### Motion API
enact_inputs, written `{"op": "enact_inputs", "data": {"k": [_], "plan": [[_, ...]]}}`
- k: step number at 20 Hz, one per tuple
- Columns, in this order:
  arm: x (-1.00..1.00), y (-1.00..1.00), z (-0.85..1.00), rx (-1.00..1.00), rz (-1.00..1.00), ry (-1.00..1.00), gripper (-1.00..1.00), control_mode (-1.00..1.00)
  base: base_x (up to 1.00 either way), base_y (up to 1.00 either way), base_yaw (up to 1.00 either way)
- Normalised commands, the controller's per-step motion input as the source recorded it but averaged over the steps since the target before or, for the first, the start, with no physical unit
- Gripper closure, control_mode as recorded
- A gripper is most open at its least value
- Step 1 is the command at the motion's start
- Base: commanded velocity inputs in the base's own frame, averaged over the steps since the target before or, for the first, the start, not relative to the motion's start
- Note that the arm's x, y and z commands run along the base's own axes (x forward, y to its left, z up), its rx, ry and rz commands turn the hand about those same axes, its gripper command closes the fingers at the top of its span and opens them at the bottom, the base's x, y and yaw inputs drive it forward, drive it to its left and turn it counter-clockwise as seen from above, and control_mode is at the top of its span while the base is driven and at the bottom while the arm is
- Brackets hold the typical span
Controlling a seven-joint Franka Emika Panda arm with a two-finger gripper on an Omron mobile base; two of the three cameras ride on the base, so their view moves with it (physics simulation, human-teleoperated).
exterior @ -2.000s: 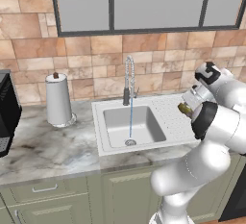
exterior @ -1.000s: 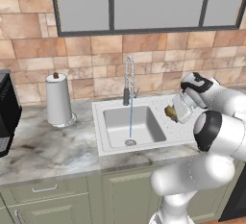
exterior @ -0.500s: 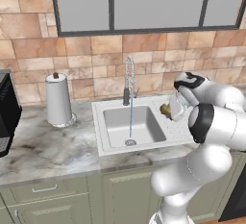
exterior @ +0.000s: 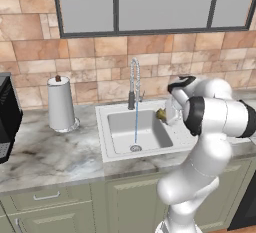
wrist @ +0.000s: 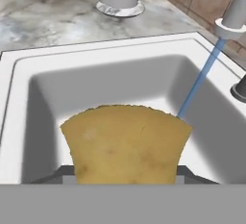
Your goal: Soak the sponge with water for a few seconds and then drop it inside the sink.
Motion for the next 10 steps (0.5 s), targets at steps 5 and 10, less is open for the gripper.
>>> {"op": "enact_inputs", "data": {"k": [5,10], "plan": [[0.37,0.17,-0.31,0.01,0.0,0.0,1.0,-1.0,0.0,0.0,0.0],[0.27,0.09,-0.29,0.05,0.0,0.0,1.0,-1.0,0.0,0.0,0.0]]}}
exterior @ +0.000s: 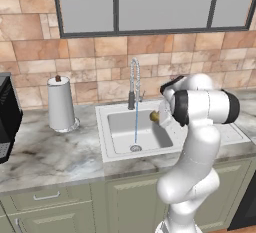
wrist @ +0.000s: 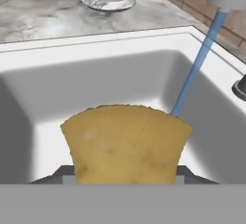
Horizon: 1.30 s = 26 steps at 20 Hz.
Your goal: Soak the sponge with water for a few seconds and then drop it inside the sink.
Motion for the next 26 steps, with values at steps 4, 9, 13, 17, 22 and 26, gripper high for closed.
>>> {"op": "enact_inputs", "data": {"k": [4,9,13,17,22,26], "plan": [[0.19,0.02,-0.17,0.14,0.0,0.0,1.0,-1.0,0.0,0.0,0.0],[0.12,0.12,-0.02,0.14,0.0,0.0,1.0,-1.0,0.0,0.0,0.0],[0.0,0.17,0.0,0.12,0.03,0.0,1.0,-1.0,0.0,0.0,0.0],[0.0,0.2,0.0,0.04,0.01,0.0,1.0,-1.0,0.0,0.0,0.0],[0.0,0.31,0.0,0.0,0.0,0.0,1.0,-1.0,0.0,0.0,0.0],[0.02,0.2,-0.01,0.01,0.0,0.0,1.0,-1.0,0.0,0.0,0.0]]}}
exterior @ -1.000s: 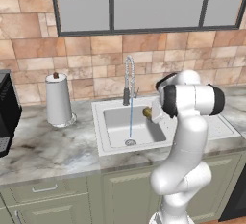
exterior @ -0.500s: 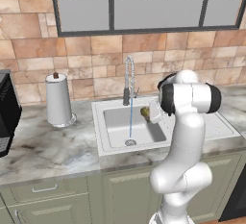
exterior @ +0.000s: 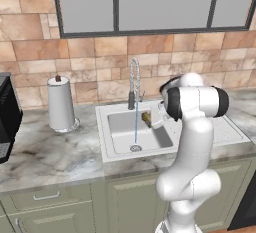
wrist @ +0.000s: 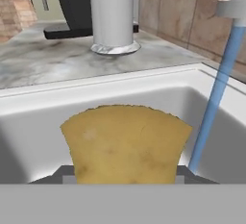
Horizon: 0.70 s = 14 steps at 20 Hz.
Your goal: Soak the sponge with water for a few seconds and then drop it inside the sink.
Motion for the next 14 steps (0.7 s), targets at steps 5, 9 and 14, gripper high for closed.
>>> {"op": "enact_inputs", "data": {"k": [5,9,14], "plan": [[0.1,0.1,-0.11,0.0,0.0,0.0,1.0,-1.0,0.0,0.0,0.0],[0.16,0.01,-0.14,0.0,0.0,0.0,1.0,-1.0,0.0,0.0,0.0],[0.2,0.0,-0.17,0.0,0.0,0.0,1.0,-1.0,0.0,0.0,0.0]]}}
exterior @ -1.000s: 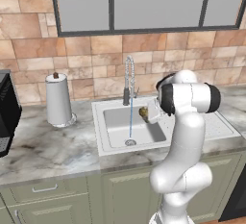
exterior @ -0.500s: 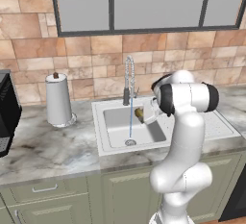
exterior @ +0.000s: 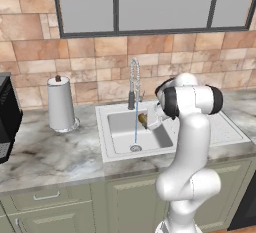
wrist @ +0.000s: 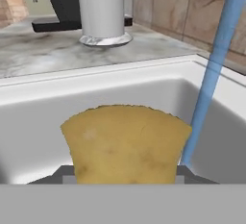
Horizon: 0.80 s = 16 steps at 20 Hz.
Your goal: Soak the sponge with water for a few seconds and then drop it inside the sink.
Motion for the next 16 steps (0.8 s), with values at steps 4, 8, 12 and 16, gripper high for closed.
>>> {"op": "enact_inputs", "data": {"k": [4,8,12,16], "plan": [[0.24,0.0,-0.09,0.0,0.0,0.0,1.0,-1.0,0.0,0.0,0.0],[0.24,0.0,-0.05,0.0,0.0,0.0,1.0,-1.0,0.0,0.0,0.0],[0.2,0.0,-0.01,0.0,0.0,0.0,1.0,-1.0,0.0,0.0,0.0],[0.13,0.04,-0.02,0.0,0.0,0.0,1.0,-1.0,0.0,0.0,0.0]]}}
